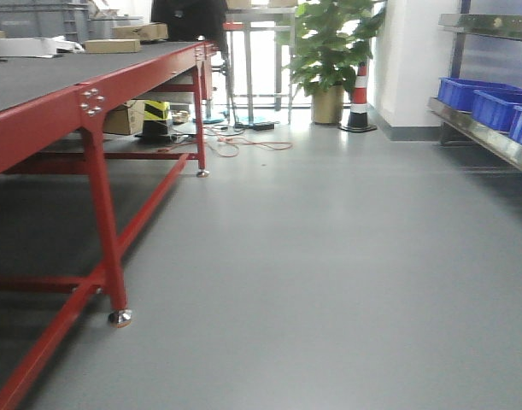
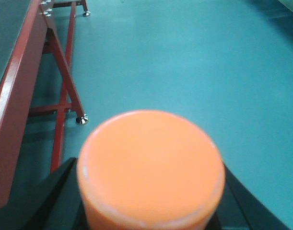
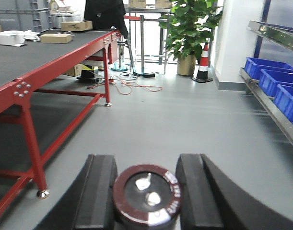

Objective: Place cylindrical capacitor in blue bin on shelf
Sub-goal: 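Drive the base away from the table toward the steel shelf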

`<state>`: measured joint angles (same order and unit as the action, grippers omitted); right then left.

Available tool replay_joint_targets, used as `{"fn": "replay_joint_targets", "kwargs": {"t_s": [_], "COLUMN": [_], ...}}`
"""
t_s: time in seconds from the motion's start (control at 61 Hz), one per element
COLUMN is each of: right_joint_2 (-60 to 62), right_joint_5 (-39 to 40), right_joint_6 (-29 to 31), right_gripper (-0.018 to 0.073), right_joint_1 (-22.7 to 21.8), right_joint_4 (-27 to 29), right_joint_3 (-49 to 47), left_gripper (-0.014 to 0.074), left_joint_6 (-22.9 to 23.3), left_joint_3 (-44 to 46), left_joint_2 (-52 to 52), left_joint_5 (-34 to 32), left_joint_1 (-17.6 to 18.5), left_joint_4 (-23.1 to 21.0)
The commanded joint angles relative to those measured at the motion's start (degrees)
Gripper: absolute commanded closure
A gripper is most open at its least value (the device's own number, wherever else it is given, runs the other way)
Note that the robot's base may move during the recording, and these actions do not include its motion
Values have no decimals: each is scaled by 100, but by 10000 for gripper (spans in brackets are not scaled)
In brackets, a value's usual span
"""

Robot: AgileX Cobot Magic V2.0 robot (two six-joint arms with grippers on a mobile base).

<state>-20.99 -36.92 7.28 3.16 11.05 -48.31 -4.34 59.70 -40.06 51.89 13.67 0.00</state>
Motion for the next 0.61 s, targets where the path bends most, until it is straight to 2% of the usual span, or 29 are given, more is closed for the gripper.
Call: {"fn": "replay_joint_targets", "kwargs": {"t_s": [0.0,0.59], "right_joint_2": [24,24], "right_joint_5": [132,132], "right_joint_6": [6,6], "right_gripper": [721,721], "right_joint_1": [21,21], "right_joint_4": [-15,-15], "right_joint_3": [-40,-40], "left_gripper": [707,707], "left_joint_6": [3,3], "left_joint_3": [39,39], "left_joint_2": [26,26], "left_joint_5": [-80,-80], "left_joint_1": [40,40], "left_joint_4": [-50,-50]}}
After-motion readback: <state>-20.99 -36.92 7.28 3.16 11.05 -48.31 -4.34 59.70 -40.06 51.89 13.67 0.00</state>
